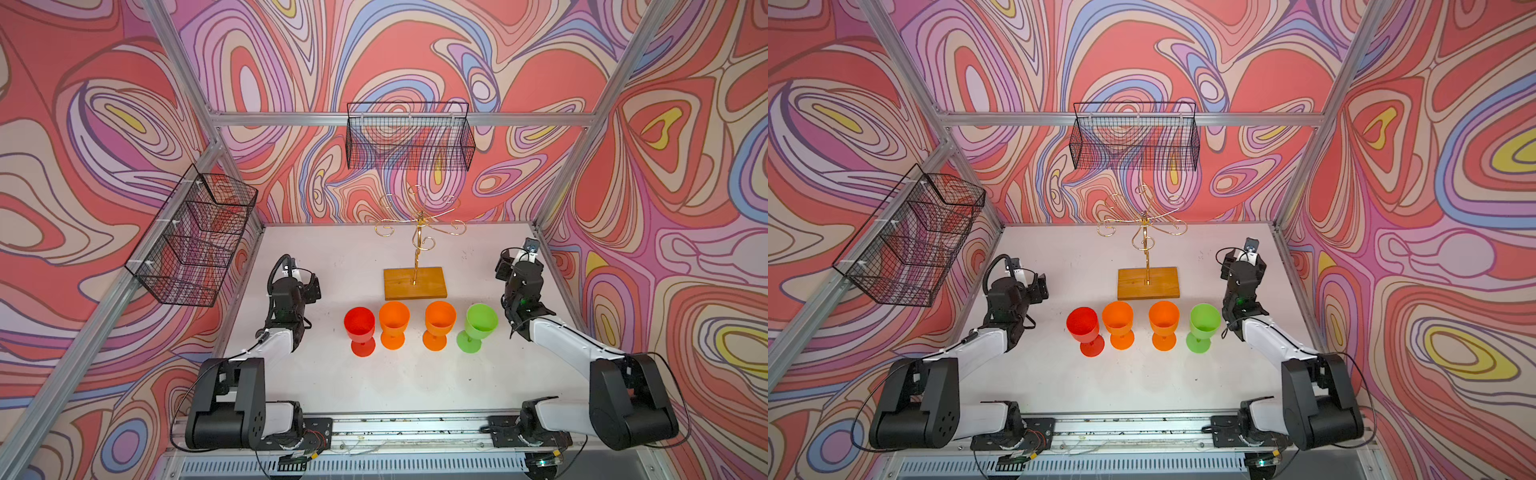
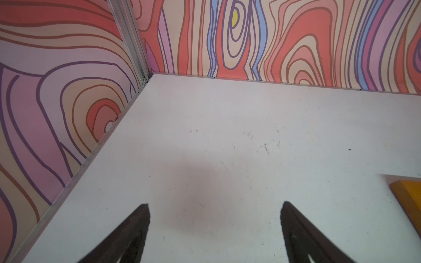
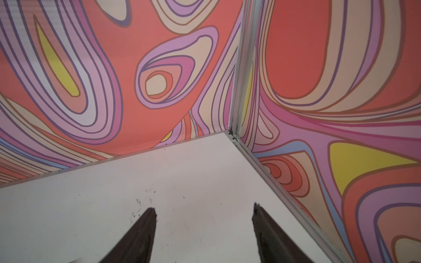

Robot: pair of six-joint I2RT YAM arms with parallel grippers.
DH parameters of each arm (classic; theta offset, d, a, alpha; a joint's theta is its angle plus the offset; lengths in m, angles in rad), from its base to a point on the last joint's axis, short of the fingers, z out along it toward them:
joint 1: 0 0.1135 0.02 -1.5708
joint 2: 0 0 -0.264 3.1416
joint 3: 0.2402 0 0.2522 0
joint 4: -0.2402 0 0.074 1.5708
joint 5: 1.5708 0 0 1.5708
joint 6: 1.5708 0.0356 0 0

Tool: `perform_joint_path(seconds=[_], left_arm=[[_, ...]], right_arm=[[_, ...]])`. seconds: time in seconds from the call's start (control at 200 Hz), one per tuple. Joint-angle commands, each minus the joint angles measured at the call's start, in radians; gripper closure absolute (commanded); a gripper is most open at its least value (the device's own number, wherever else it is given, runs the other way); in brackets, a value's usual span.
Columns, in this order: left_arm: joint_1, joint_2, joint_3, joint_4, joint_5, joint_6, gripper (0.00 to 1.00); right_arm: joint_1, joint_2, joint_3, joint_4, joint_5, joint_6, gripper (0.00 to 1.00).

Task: Take the wine glass off the wine glass rack
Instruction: Reset both arms

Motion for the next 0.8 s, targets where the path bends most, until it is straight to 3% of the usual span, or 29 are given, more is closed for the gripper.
perform_joint_path(seconds=[0.0,0.155,0.311,0.501,0.796], left_arm=[[0.004,-0.013,-0.017,-0.018,0.010,0.003,0.14],[0.006,0.084,-0.054,0.080,0.022,0.006,0.13],[0.008,0.139,-0.067,0.162,-0.007,0.007,0.05],[0.002,0.145,-0.060,0.145,-0.005,0.014,0.02],[-0.002,0.180,-0.111,0.273,-0.008,0.011,0.00]], right_arm=[[-0.008,0.033,-0.020,0.060,-0.021,0.031,0.29],[-0.019,0.118,-0.027,0.106,-0.026,0.024,0.30],[-0.022,0.195,-0.049,0.193,-0.033,0.014,0.30],[-0.029,0.263,-0.027,0.273,-0.050,-0.044,0.31],[-0.029,0.163,-0.128,0.207,-0.056,-0.035,0.31]])
